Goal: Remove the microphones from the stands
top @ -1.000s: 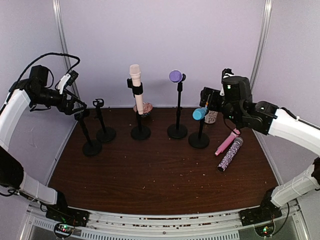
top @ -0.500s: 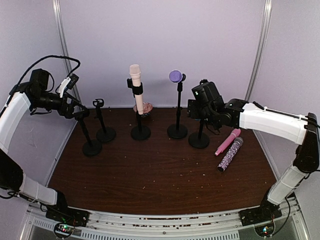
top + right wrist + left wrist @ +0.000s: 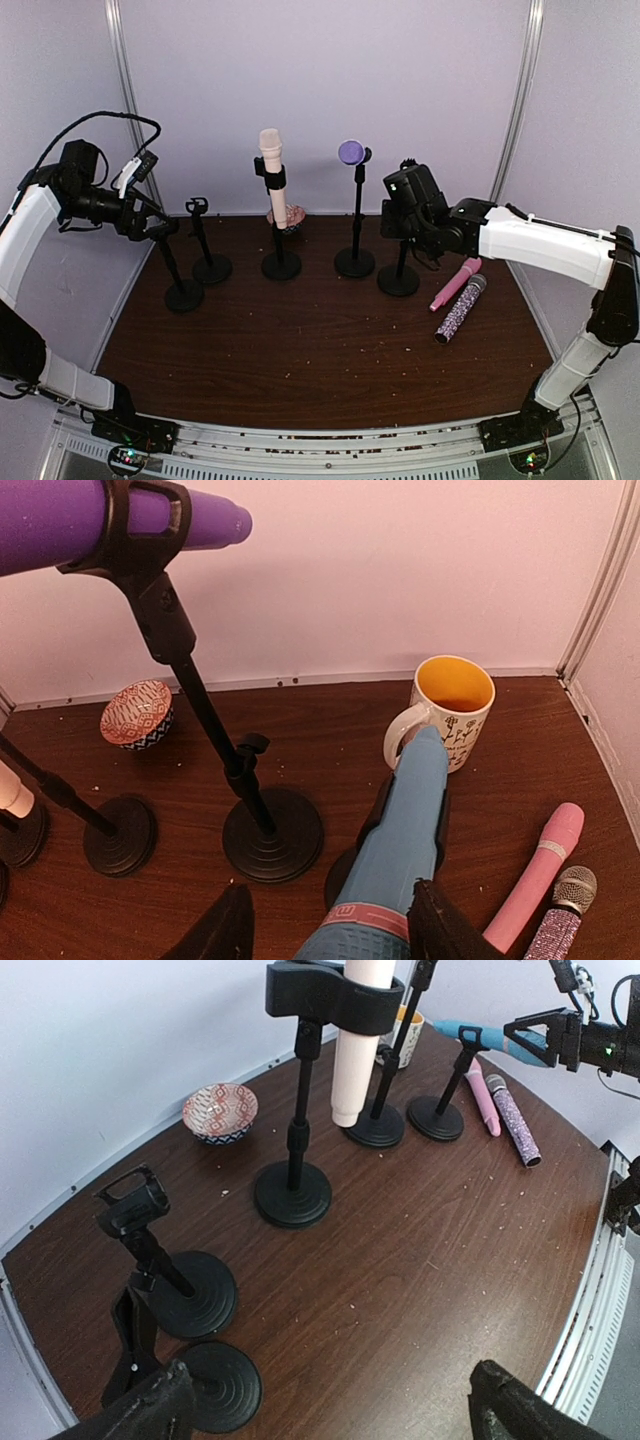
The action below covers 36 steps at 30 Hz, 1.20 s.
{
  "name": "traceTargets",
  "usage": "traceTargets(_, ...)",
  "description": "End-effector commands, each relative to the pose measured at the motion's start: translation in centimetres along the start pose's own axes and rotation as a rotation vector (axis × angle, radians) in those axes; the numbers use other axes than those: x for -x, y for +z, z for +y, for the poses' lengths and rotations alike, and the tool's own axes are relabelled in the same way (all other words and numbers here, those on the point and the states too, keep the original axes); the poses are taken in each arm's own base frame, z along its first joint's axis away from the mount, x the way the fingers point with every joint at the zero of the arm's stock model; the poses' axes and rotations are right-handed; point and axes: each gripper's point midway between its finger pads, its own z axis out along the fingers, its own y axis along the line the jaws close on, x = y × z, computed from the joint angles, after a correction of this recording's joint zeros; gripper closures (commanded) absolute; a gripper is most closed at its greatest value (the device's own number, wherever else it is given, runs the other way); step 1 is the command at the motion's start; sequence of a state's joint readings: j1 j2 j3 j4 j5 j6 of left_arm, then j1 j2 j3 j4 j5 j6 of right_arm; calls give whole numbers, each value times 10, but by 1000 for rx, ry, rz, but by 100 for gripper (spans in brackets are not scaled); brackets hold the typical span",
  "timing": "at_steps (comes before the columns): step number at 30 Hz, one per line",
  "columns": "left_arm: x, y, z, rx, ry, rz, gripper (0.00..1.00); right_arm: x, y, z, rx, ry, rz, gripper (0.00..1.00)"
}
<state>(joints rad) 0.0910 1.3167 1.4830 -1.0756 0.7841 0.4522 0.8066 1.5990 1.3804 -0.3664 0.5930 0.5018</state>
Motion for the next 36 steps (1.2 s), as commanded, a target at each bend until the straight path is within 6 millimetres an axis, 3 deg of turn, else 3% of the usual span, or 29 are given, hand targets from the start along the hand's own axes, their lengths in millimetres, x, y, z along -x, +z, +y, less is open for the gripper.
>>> traceTargets(1,5,-8,-10,-15,36,-24,2,-13,0,-7,-14,-6,22,48)
traceTargets(12,6,-10,-16,-26,40,-35,2,-19,-2,-6,26,-33,50,68)
traceTargets(16,6,-11,-17,-28,44,-36,2,-24,-1,-14,-14,-56,79,63)
traceTargets(19,7,-12,-19,-32,45,-41,2,-25,1,-17,-45,-63,82,43)
traceTargets(23,8,-14,-19,-26,47,-43,2,-24,4,-18,-65,-73,94,39)
traceTargets(28,7,-14,-19,-27,51,-43,2,-25,-2,-21,-54,-93,104,56)
traceTargets(32,7,-12,-20,-39,44,-44,2,-15,-12,-28,-27,-86,82,74)
traceTargets(36,7,-12,-20,-42,43,-45,2,-4,-21,-27,28,-95,56,86)
